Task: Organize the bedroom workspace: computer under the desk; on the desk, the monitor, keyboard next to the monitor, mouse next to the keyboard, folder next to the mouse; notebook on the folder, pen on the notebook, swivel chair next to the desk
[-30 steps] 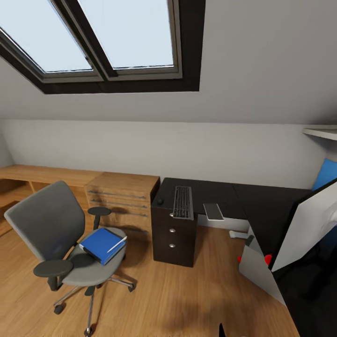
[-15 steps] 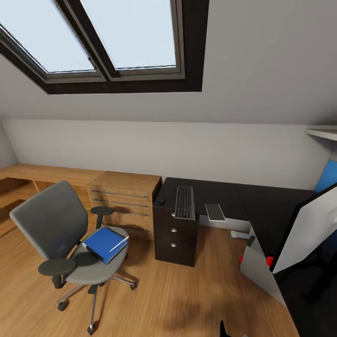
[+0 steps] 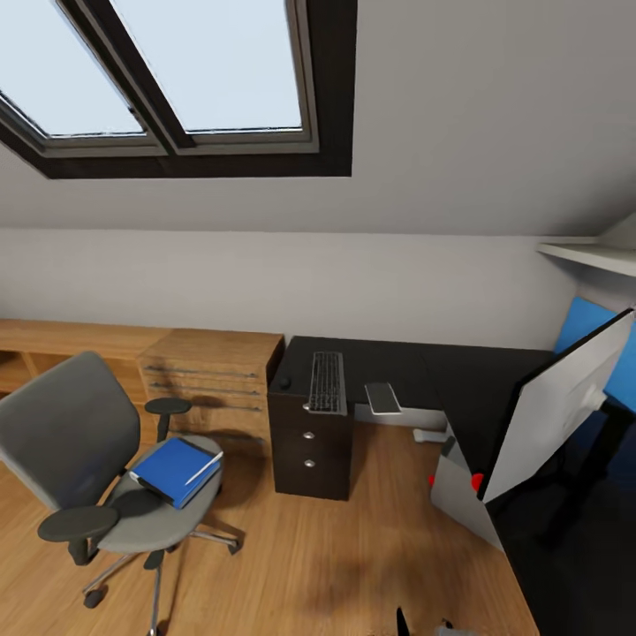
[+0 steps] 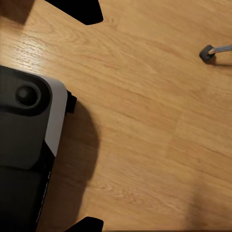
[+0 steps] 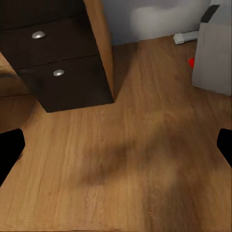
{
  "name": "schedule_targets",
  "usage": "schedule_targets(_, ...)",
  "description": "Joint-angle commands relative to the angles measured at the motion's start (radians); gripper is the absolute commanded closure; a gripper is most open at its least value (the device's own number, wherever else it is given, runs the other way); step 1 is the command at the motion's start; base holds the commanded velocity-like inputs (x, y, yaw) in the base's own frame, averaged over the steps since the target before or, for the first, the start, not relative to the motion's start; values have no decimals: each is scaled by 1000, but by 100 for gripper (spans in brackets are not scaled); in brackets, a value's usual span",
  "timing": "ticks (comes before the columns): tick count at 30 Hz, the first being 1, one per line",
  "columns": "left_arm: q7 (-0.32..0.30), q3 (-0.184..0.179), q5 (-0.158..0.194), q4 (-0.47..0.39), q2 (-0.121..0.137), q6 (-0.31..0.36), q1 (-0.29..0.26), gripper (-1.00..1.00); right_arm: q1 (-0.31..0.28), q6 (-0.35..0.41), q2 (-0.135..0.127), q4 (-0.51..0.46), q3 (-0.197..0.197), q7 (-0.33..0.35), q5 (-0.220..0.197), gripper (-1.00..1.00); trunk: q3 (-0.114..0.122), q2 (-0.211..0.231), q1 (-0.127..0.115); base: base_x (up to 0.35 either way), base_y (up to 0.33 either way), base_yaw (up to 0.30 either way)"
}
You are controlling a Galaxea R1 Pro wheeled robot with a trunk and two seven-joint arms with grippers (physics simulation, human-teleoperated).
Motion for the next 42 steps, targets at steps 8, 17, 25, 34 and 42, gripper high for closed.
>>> schedule_targets(8, 9, -3, 11, -63, -1, -15, 0, -100, -1, -4, -3, -9, 35, 5, 57, -100, 22, 55, -30, 0, 0, -31)
schedule_targets(17, 5, 0, 11, -59, 4, -48, 0, -100, -1, 6, -88, -117, 0, -1, 13, -100, 38, 90, -50, 0, 0, -1)
schedule_targets(25, 3, -1, 11, -35, 8, -59, 0, -100, -1, -40, -81, -24, -3, 0, 0, -100, 38, 90, -50, 0, 0, -2)
schedule_targets(34, 4, -3, 11, -28, 7, -94, 0, -100, -1, -49, -79, -20, -6, -3, -2, -100, 38, 90, -50, -193, 0, -141)
schedule_targets(42, 5, 4, 12, -28, 9, -96, 0, -100, -1, -52, -75, -19, 1, 0, 4, -100, 38, 90, -50, -32, 0, -10)
